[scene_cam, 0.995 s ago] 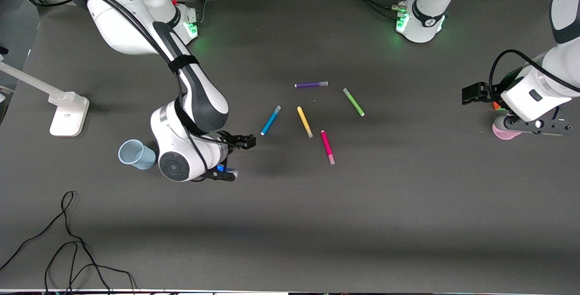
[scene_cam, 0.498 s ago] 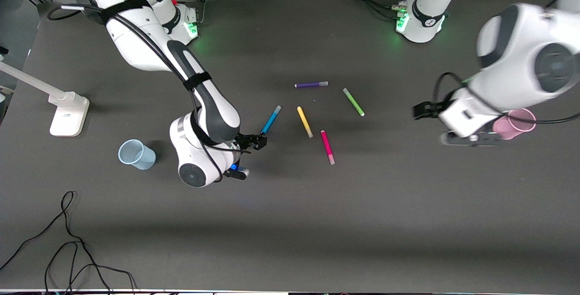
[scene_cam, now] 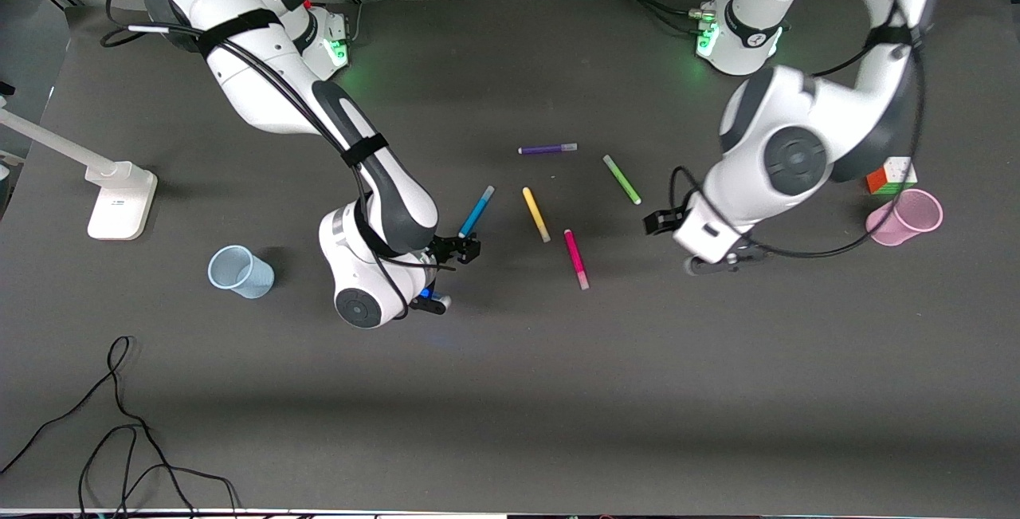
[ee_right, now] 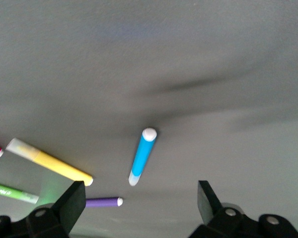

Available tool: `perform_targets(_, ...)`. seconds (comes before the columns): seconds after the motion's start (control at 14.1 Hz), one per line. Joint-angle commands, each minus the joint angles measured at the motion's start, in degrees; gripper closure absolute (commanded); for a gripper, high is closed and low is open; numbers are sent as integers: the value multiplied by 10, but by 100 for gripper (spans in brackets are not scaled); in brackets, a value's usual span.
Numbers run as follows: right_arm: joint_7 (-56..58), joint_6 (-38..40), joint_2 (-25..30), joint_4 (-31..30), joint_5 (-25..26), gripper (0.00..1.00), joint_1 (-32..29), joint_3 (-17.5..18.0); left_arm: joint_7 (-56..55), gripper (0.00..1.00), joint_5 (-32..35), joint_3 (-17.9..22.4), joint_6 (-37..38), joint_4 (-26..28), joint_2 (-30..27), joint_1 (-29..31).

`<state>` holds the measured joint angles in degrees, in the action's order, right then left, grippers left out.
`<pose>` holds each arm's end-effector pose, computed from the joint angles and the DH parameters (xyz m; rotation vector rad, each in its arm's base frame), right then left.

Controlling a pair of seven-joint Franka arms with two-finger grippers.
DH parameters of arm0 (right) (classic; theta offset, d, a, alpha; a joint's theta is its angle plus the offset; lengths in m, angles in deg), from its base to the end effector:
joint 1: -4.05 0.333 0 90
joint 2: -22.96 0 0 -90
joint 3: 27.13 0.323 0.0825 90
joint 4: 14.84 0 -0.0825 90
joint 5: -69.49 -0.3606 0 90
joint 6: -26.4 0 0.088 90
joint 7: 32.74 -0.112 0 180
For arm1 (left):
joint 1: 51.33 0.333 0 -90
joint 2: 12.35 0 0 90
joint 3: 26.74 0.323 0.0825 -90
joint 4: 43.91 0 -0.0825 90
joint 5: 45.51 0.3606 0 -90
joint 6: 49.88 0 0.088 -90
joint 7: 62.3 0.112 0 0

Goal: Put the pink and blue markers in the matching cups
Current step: 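Grasp the blue marker with the right gripper while the left gripper reaches the pink marker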

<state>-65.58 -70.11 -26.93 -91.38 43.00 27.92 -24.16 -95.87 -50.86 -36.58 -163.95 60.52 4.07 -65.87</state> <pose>0.5778 0.3352 0.2002 -2.7825 0.4079 0.9991 0.5435 -0.2457 0.3867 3.0552 0.3182 -0.2529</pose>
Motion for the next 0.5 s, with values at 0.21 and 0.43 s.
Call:
perform_targets(0.21, -14, -29, -45, -1, -16, 2, 4, -2, -119, 4, 3, 9, -141, 0, 87, -63)
perform_targets(0.43, -14, -25, -43, -5, -37, 7, 3, -2, -183, 4, 10, 10, -192, -1, 131, -85)
